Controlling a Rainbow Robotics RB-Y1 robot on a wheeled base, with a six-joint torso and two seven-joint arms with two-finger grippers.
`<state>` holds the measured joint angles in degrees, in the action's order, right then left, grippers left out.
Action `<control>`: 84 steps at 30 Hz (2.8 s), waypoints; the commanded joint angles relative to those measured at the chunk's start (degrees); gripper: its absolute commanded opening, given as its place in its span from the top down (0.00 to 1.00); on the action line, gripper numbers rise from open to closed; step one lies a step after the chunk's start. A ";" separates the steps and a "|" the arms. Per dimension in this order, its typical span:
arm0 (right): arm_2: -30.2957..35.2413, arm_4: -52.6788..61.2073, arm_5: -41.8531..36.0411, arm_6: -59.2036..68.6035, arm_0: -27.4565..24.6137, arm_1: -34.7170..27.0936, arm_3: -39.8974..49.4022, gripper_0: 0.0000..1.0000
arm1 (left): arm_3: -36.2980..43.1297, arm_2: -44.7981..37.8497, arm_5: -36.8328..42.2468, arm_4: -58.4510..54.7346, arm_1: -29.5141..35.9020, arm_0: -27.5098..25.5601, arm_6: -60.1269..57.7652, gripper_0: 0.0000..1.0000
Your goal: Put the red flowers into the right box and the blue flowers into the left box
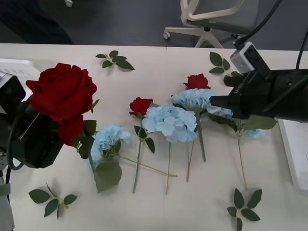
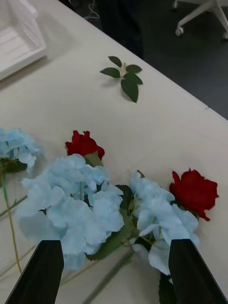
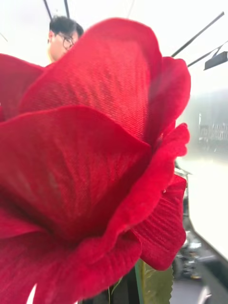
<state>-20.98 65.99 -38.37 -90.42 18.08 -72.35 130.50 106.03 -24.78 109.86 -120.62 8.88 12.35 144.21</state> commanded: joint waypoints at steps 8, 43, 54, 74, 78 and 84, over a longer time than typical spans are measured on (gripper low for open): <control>-17.60 -0.51 24.74 -4.94 3.37 -10.35 1.07 0.34 | 1.37 1.58 0.14 -1.11 0.44 0.04 10.79 1.00; -61.37 -8.42 50.76 -8.28 21.83 -9.65 6.61 0.34 | 0.14 3.42 0.14 19.46 -9.88 9.97 10.79 1.00; -61.90 -9.21 55.07 -8.28 24.90 2.04 -2.09 0.34 | -1.97 6.15 -4.48 22.71 -9.88 11.56 10.79 1.00; -61.72 -8.51 62.27 -8.01 25.43 4.68 -8.95 0.34 | -6.19 6.24 -4.48 19.72 -9.88 13.84 10.79 1.00; -61.81 -7.81 62.80 -7.57 26.49 5.56 -9.65 0.34 | -6.19 6.24 -4.48 19.72 -9.88 13.84 10.79 1.00; -61.81 -7.19 62.98 -7.05 28.68 9.16 -13.78 0.34 | -6.19 6.24 -4.48 19.72 -9.88 13.84 10.79 1.00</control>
<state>-83.51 58.48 23.68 -96.19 44.11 -65.93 118.11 98.75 -18.27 105.54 -100.28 -1.39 25.17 153.10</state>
